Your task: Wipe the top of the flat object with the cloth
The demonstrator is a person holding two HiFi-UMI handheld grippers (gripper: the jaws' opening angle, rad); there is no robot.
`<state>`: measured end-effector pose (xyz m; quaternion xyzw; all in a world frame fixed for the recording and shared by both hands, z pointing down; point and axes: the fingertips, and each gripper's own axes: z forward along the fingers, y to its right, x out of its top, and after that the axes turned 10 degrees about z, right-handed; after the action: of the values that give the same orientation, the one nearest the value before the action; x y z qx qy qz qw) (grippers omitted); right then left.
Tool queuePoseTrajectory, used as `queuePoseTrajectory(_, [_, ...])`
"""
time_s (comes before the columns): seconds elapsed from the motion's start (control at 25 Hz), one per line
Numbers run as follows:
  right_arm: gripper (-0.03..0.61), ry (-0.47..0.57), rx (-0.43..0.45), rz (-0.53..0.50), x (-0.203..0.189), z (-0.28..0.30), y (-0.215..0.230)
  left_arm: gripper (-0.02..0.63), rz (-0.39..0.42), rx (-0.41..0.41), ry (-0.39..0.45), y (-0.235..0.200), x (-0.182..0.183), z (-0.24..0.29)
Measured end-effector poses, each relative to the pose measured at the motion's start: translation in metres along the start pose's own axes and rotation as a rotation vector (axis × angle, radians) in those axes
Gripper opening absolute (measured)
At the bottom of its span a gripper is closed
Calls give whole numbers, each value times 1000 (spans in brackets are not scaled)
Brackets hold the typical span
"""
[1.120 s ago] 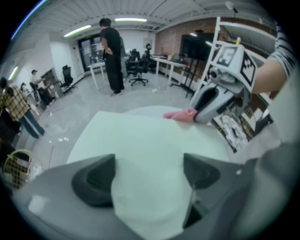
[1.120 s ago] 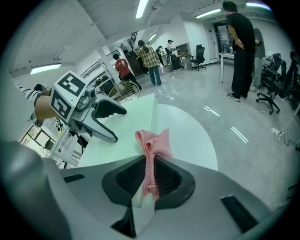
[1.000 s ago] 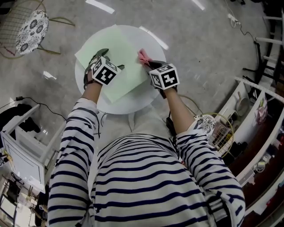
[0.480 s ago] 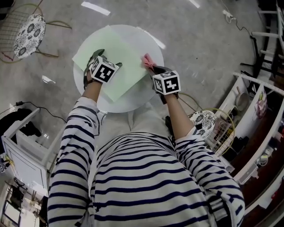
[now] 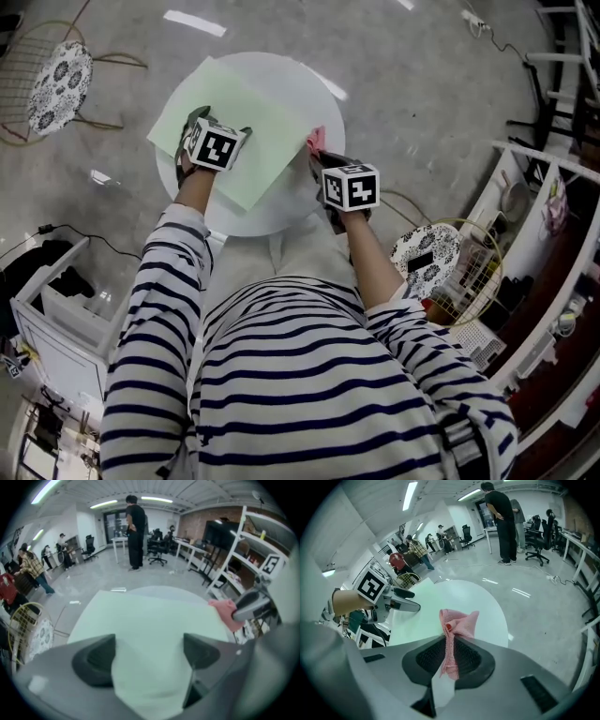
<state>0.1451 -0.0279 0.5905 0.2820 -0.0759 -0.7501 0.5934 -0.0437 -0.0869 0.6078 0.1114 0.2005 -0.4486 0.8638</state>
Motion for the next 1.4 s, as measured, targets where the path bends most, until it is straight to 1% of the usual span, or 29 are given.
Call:
queuePoseTrajectory(0.16, [46, -1, 17, 19, 5, 15, -11, 442, -42, 21, -13, -2, -3, -3])
queuePoseTrajectory(0.24, [46, 8, 22, 24, 10, 23, -15, 442, -97, 41, -11, -4, -6, -6])
queuePoseTrajectory(0.32, [46, 20, 22, 23, 19, 29, -18, 442, -177, 64, -13, -8, -12, -12])
queuePoseTrajectory(0.36, [46, 26, 21, 22, 24, 32, -19, 442, -212, 73, -28, -9, -18, -15])
queuePoseTrajectory(0.44, [46, 38, 15, 17, 34, 35, -19, 442, -243, 71, -54, -5, -27, -20])
queuePoseTrajectory(0.6, [46, 57, -4, 8, 52, 40, -15, 442, -204, 27, -53, 12, -33, -23])
queuePoseTrajectory(0.8, [46, 86, -22, -31, 73, 44, -11, 443, -180, -33, -85, 36, -39, -29])
queuePoseTrajectory(0.84, [46, 92, -21, -40, 77, 46, -12, 443, -177, -50, -88, 41, -39, -30])
queuePoseTrajectory(0.96, [46, 108, -4, -67, 90, 53, -16, 442, -171, -106, -140, 61, -49, -35])
queuePoseTrajectory(1.04, [46, 117, 19, -83, 100, 57, -17, 442, -129, -124, -151, 73, -50, -34])
queuePoseTrajectory(1.12, [46, 117, 49, -96, 108, 60, -17, 443, -72, -114, -162, 79, -51, -31])
queuePoseTrajectory(1.2, [46, 105, 71, -117, 112, 62, -17, 442, -41, -88, -183, 81, -54, -28])
queuePoseTrajectory(1.28, [46, 87, 75, -146, 112, 62, -18, 440, -43, -70, -204, 80, -55, -26])
queuePoseTrajectory(1.4, [46, 63, 70, -177, 102, 59, -19, 440, -67, -59, -220, 77, -56, -24])
